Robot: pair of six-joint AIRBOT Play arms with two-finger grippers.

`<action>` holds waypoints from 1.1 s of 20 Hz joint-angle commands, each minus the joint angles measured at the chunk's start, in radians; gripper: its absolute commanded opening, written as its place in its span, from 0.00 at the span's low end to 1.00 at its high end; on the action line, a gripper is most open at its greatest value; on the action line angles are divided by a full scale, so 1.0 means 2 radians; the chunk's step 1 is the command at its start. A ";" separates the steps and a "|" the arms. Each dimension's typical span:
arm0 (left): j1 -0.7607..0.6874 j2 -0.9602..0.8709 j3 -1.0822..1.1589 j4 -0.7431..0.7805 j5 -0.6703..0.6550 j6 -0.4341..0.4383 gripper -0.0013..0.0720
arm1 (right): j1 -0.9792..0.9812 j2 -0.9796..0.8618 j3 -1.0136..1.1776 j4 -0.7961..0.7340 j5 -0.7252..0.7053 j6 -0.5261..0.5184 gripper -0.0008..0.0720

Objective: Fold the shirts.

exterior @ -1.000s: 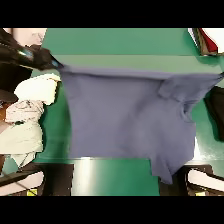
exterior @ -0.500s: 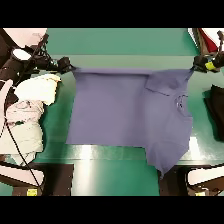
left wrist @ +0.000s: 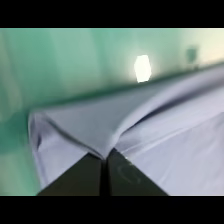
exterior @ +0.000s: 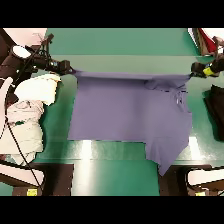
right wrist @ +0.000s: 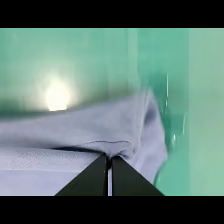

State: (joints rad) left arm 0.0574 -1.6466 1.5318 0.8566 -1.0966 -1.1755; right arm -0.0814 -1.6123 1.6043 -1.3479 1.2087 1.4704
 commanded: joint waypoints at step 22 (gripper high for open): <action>0.049 0.220 -0.332 0.107 -0.171 -0.054 0.52 | -0.033 0.209 -0.167 0.050 0.100 -0.011 0.46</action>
State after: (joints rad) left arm 0.1429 -1.3582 1.0843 1.0401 -1.4269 -1.2816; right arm -0.1387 -1.2953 1.3087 -1.2549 1.4292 1.4555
